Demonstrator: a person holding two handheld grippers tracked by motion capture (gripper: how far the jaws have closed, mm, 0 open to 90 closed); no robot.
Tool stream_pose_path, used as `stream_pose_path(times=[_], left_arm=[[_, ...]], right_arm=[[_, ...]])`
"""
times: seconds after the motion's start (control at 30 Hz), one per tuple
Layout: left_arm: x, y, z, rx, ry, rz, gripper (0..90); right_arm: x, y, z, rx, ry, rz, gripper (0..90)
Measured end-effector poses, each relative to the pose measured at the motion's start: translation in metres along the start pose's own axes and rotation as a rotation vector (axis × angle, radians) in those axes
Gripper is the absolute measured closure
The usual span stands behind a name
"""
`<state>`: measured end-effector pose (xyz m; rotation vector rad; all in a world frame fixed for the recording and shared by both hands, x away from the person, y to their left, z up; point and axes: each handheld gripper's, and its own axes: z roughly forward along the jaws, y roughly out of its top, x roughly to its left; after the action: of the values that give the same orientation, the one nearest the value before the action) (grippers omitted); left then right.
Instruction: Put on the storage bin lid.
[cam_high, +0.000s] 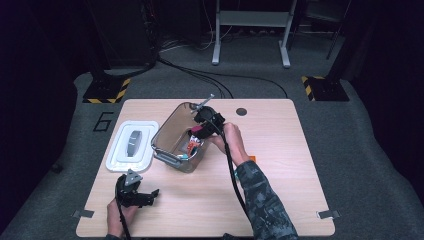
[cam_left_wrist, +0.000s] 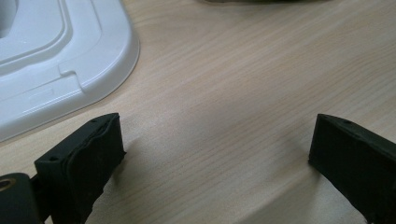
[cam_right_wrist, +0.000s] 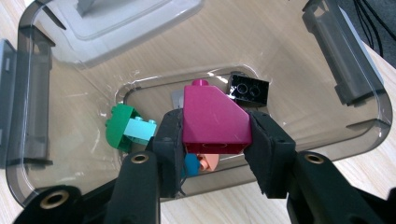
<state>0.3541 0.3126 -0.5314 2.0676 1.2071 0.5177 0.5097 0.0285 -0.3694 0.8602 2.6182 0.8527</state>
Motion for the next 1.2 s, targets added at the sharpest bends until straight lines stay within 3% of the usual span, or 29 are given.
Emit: stream_pose_path(times=[0.27,0.47,0.6,0.73,0.77,0.9,1.07,1.2], left_arm=[[0.001,0.0,0.0,0.005,0.002,0.009,2.9],[0.001,0.0,0.0,0.0,0.001,0.008,2.9],[0.001,0.0,0.0,0.003,0.002,0.008,2.9],[0.0,0.0,0.0,-0.003,0.001,0.004,2.9],[0.001,0.0,0.0,0.0,0.001,0.008,2.9],[0.0,0.0,0.0,0.001,-0.001,0.007,2.9],[0.0,0.0,0.0,0.005,0.0,0.008,2.9],[0.001,0.0,0.0,0.0,0.001,0.008,2.9]], right_arm=[[0.001,-0.004,0.0,0.022,0.001,-0.016,58.5],[0.003,-0.006,0.002,0.042,0.013,-0.067,58.3],[0.003,-0.007,0.002,0.037,0.019,-0.064,56.8],[0.001,-0.01,-0.002,0.034,0.019,-0.042,41.5],[0.0,-0.012,-0.006,0.02,0.017,-0.009,32.7],[-0.003,-0.019,-0.015,-0.015,0.02,0.012,23.1],[-0.003,-0.03,-0.03,-0.044,0.018,0.047,14.9],[-0.007,-0.043,-0.041,-0.067,0.005,0.054,13.8]])
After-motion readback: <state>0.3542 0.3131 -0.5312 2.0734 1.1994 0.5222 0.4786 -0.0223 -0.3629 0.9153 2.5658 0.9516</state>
